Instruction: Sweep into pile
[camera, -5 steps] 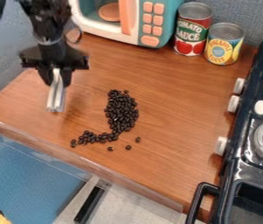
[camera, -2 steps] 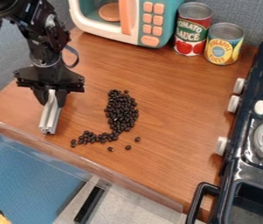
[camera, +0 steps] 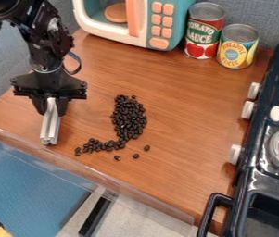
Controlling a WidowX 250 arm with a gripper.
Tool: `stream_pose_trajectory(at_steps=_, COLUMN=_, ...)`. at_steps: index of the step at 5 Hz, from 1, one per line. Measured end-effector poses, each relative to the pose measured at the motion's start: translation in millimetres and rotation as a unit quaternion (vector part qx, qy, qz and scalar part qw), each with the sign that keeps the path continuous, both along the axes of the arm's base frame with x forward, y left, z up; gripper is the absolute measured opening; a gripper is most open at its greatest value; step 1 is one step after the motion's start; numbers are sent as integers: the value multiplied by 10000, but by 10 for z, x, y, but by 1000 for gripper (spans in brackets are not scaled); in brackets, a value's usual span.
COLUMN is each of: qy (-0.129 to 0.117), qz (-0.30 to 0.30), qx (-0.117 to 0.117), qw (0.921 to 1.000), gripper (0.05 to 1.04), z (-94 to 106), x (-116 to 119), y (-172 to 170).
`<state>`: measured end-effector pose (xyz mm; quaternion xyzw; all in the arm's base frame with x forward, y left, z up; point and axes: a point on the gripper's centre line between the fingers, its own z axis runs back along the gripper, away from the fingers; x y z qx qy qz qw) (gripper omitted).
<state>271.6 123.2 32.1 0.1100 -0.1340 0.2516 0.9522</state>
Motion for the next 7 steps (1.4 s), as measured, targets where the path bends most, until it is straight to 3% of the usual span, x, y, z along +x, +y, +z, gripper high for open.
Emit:
stream_pose_trajectory(at_steps=5, qy=316, qz=367, qx=-117, qw=9988, gripper=364, z=-156, x=-131, y=-217)
stream_pose_trajectory(at_steps=7, qy=335, qz=439, qx=-135, qw=9984, gripper=364, z=-172, x=-144, y=-258)
